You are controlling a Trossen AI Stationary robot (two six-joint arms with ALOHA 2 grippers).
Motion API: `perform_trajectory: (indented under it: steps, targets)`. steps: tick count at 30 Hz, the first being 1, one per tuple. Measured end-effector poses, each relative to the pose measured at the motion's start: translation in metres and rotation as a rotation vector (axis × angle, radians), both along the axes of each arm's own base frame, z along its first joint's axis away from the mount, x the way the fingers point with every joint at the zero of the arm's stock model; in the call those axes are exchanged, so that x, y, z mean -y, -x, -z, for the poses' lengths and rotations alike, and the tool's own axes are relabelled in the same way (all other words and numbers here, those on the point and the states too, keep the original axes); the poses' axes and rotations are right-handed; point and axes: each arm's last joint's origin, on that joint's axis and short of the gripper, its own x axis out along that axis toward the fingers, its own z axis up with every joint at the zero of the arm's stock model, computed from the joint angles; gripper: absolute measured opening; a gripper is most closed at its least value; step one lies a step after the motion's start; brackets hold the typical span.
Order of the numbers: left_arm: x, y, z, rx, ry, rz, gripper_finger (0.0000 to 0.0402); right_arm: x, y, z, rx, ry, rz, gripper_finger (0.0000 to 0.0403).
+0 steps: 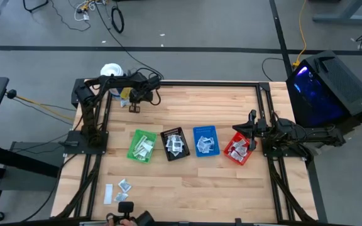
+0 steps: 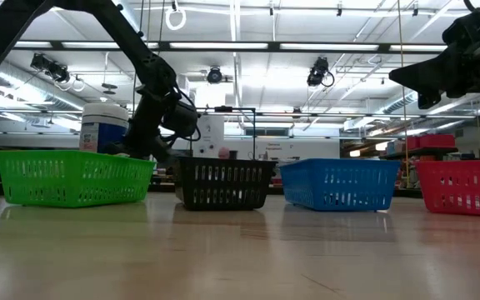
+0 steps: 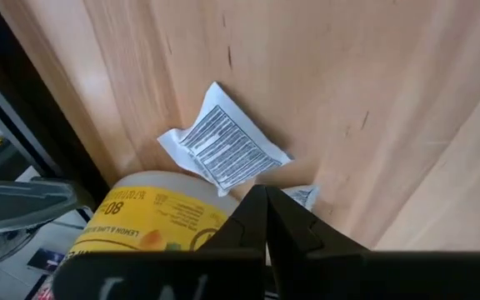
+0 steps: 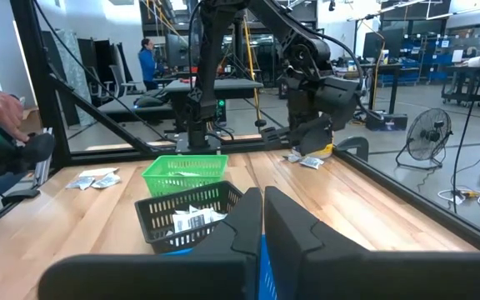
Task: Pick & Place First Aid Supplies
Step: Put the towelette pack into the black basket
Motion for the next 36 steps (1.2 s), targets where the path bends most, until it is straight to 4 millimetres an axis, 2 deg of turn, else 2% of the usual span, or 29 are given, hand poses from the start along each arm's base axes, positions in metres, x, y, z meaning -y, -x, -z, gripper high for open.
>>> perform_trajectory:
  steps: [12, 27, 36]
  targets:
    - [-0.007, 0.001, 0.002, 0.082, 0.035, -0.006, 0.0003, 0.0, 0.0, 0.0, 0.0, 0.0, 0.0, 0.0023]
    - [-0.014, 0.003, 0.002, 0.103, 0.017, -0.008, 0.0003, 0.0, 0.0, 0.0, 0.0, 0.0, 0.0, 0.0023]
    - [-0.015, 0.003, 0.018, 0.068, 0.043, -0.026, 0.0003, 0.0, 0.0, 0.0, 0.0, 0.0, 0.0, 0.0023]
